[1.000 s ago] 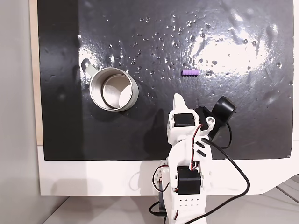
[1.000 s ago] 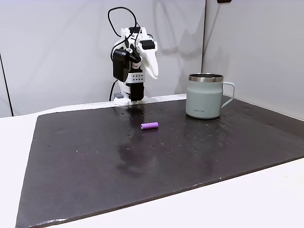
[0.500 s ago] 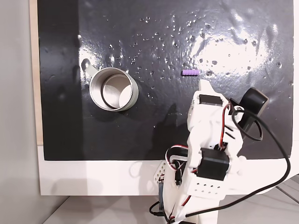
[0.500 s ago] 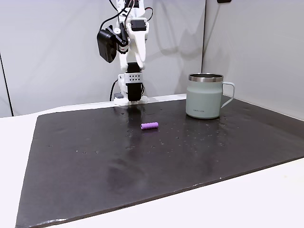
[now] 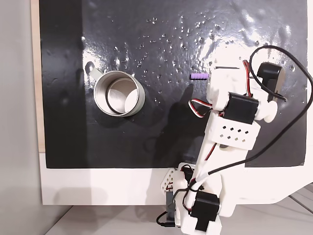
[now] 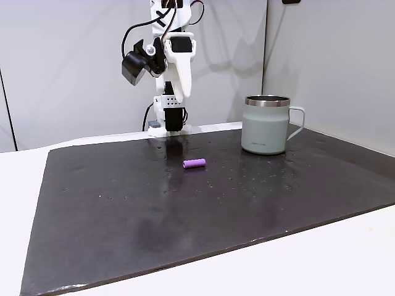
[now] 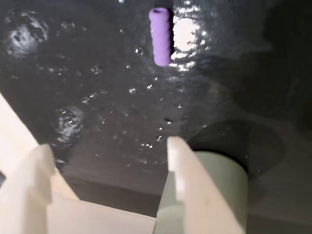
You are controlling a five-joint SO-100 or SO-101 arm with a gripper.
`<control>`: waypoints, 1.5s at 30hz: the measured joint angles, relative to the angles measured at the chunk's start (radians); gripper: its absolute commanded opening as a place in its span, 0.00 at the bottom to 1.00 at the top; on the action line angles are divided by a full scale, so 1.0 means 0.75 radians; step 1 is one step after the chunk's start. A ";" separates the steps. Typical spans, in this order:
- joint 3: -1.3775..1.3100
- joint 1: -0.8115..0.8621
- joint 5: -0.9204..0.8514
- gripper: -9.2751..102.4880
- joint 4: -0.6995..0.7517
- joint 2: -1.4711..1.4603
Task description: Grasp a pengrip and put it in the cup.
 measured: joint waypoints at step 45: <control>0.192 -0.063 -0.127 0.28 -0.472 -0.530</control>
